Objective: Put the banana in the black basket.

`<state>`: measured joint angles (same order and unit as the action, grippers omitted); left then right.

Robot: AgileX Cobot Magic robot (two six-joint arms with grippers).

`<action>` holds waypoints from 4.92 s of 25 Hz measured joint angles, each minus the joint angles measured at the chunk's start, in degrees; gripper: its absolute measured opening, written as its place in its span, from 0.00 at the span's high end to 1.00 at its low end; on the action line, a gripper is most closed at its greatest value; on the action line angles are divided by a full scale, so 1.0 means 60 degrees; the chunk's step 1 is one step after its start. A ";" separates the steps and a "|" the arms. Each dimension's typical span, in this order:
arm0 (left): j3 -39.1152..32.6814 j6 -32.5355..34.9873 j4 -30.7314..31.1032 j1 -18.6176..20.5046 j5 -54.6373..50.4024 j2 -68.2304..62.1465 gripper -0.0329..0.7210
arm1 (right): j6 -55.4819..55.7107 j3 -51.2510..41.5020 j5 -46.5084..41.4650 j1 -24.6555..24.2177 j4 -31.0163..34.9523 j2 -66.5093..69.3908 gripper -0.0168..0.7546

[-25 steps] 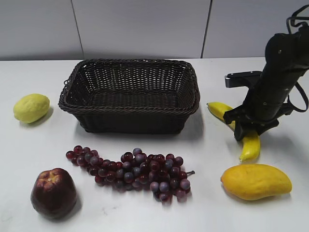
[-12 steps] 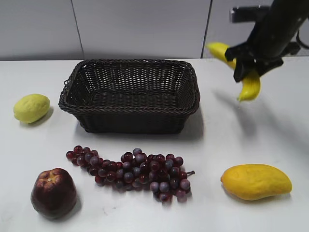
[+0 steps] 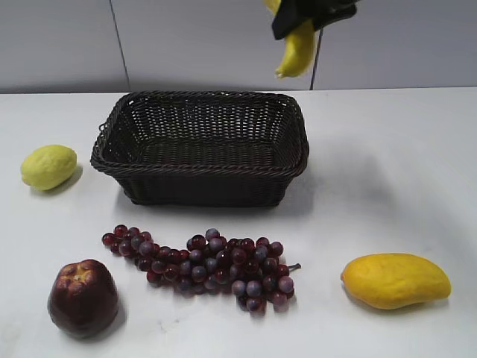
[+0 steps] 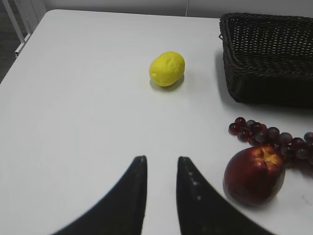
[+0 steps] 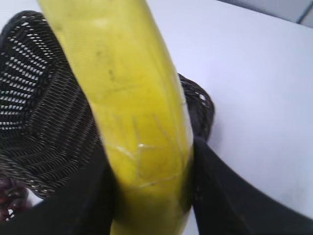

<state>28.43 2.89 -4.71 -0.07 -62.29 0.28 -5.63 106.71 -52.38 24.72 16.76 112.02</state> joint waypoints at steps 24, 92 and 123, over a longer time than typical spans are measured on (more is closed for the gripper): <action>0.0000 0.0000 0.0000 0.0000 0.0000 0.0000 0.69 | -0.0349 0.0242 0.0556 0.1239 -0.0443 0.2432 0.22; 0.0000 0.0000 0.0000 0.0000 0.0000 0.0000 0.69 | 0.1704 -1.2025 -0.1797 -0.3311 -0.3421 -1.6868 0.21; 0.0000 0.0000 0.0000 0.0000 0.0000 0.0000 0.69 | 0.1493 -1.3049 -0.1317 -0.3370 -0.3023 -1.8733 0.21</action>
<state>28.43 2.89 -4.71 -0.07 -62.29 0.28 3.33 28.41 -60.28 4.50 -1.38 -0.38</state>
